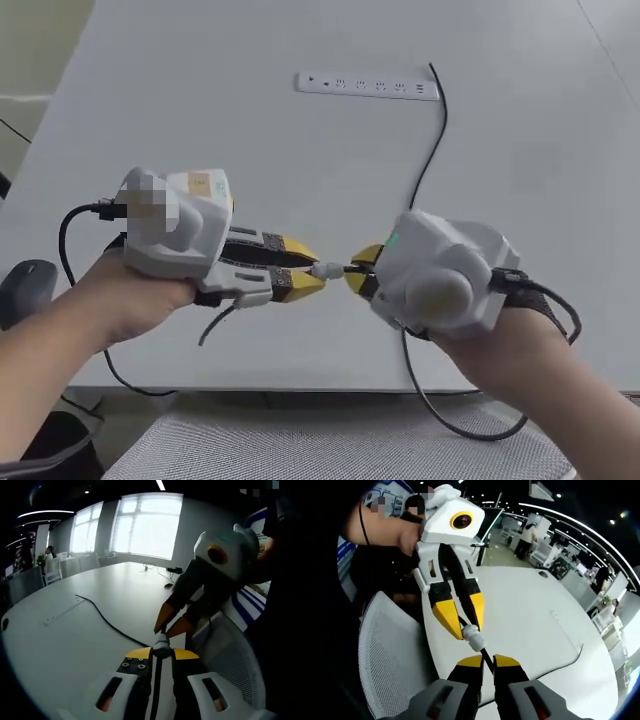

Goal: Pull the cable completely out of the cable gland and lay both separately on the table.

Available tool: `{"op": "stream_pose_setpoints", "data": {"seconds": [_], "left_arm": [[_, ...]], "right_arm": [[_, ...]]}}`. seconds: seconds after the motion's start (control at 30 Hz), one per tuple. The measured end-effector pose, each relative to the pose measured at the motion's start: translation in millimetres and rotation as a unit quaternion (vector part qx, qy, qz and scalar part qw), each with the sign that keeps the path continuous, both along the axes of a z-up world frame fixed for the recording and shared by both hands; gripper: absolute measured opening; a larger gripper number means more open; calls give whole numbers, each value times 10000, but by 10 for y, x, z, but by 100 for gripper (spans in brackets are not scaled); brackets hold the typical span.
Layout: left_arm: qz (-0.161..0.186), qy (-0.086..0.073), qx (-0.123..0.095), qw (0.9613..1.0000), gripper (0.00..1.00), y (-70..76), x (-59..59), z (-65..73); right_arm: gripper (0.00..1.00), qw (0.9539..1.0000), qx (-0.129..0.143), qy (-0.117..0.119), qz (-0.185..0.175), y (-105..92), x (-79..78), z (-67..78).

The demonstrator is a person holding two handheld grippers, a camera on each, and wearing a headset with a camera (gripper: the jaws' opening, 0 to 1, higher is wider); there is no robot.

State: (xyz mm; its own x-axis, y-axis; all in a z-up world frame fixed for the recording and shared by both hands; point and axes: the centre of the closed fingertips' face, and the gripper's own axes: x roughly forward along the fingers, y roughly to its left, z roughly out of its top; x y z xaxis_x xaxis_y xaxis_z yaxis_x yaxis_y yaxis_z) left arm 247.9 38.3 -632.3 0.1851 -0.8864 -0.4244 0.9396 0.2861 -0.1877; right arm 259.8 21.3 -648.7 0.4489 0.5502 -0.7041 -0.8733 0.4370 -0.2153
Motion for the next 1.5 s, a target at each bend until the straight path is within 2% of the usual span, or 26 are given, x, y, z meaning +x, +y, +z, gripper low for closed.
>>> {"op": "stream_pose_setpoints", "data": {"seconds": [0.1,0.2,0.5,0.63,0.67,0.73,0.8,1.0,1.1,1.13,1.2,1.3,1.43,1.5], "left_arm": [[16,8,-19,10000,14,-5,9,6],[42,11,-21,10000,14,-1,19,4],[116,32,-16,9999,14,35,38,-2],[140,35,-23,9999,14,41,47,1],[147,34,-27,9999,14,42,49,6],[147,19,-28,9999,14,44,51,9],[131,-8,-32,9999,14,45,48,12],[145,14,-41,9999,14,48,39,5],[140,18,-46,9999,14,43,32,4],[138,17,-43,9999,14,42,29,3],[140,26,-47,9999,14,38,25,0],[134,27,-34,9999,14,31,17,-8],[107,31,9,9999,15,19,-4,-32],[100,33,12,9999,15,15,-10,-33]], "right_arm": [[2,9999,81,90,-119,-51,28,-11],[2,9976,366,375,-448,-92,40,-38],[2,9910,576,679,-1001,-322,112,-173],[2,9838,704,883,-1391,-438,149,-241],[2,9796,750,973,-1593,-484,159,-266],[2,9739,756,1105,-1832,-558,167,-312],[3,9722,775,1096,-1919,-602,194,-330],[3,9500,1019,1428,-2583,-772,220,-444],[3,9346,1235,1607,-2924,-843,231,-492],[3,9268,1306,1689,-3091,-884,231,-525],[3,9149,1403,1857,-3300,-930,204,-574],[3,9069,1479,1896,-3461,-1004,206,-628],[4,9045,1526,1892,-3504,-1014,166,-642],[4,9157,1407,1710,-3353,-1008,161,-622]]}}
